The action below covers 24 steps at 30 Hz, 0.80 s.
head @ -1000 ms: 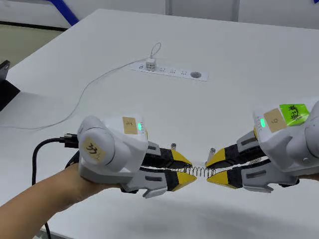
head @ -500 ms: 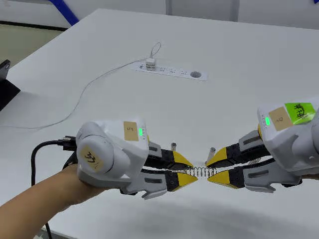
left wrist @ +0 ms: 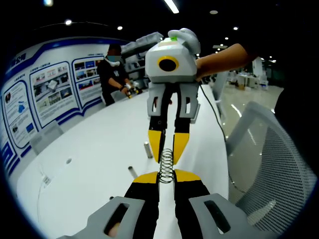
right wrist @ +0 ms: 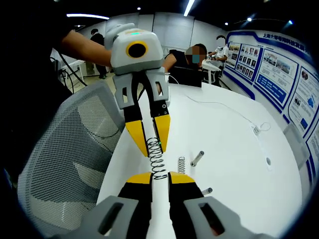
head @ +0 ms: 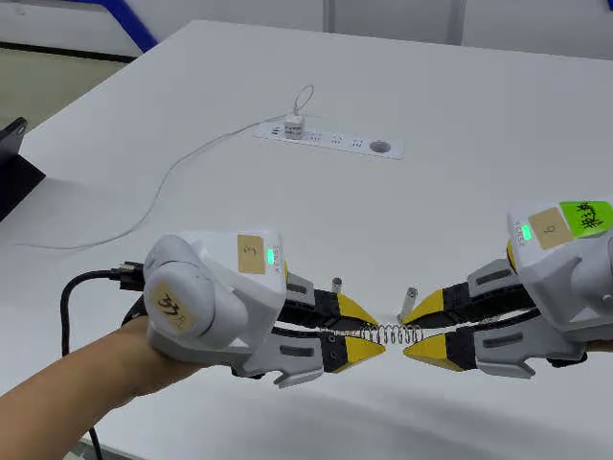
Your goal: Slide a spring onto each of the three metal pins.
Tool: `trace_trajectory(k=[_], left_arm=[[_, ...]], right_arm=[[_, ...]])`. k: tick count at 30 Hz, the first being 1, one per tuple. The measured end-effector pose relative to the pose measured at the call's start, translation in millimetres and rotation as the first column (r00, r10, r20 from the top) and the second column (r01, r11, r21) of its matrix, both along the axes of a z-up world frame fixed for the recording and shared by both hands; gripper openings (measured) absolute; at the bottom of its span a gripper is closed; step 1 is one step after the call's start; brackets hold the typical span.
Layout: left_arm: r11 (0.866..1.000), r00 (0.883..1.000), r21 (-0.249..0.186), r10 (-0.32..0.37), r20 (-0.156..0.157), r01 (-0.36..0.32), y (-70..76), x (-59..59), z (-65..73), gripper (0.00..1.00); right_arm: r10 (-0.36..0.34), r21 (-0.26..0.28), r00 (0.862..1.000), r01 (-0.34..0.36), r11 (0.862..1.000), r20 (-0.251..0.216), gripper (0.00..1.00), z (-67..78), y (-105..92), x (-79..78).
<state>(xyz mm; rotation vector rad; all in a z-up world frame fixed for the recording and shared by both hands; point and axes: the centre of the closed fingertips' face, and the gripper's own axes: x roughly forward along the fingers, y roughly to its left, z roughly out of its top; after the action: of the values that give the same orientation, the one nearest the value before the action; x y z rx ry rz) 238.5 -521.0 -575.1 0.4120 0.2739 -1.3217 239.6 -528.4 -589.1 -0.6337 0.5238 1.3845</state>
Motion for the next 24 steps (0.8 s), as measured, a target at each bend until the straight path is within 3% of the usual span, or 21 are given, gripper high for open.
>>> trace_trajectory(k=[2,7,10,24], left_arm=[[1.0,1.0,0.003,-0.005,-0.001,0.005,-0.3,-0.4,-0.5,0.09],[1.0,1.0,0.008,-0.012,0.002,0.012,-1.7,-1.9,-1.1,0.09],[1.0,1.0,0.023,-0.014,0.005,0.014,-1.1,-2.6,-4.1,0.09],[1.0,1.0,-0.008,0.0,0.015,0.0,-0.5,-0.7,2.4,0.09]], right_arm=[[-0.017,0.012,0.999,0.017,1.0,-0.027,0.12,0.0,-0.5,-0.9],[-0.021,0.028,0.999,0.022,0.999,-0.033,0.11,3.9,-2.0,-2.4],[-0.022,0.068,0.998,0.025,0.997,-0.051,0.11,11.4,0.0,-3.5],[-0.054,0.136,0.994,0.067,0.989,-0.093,0.11,24.4,3.4,-4.1]])
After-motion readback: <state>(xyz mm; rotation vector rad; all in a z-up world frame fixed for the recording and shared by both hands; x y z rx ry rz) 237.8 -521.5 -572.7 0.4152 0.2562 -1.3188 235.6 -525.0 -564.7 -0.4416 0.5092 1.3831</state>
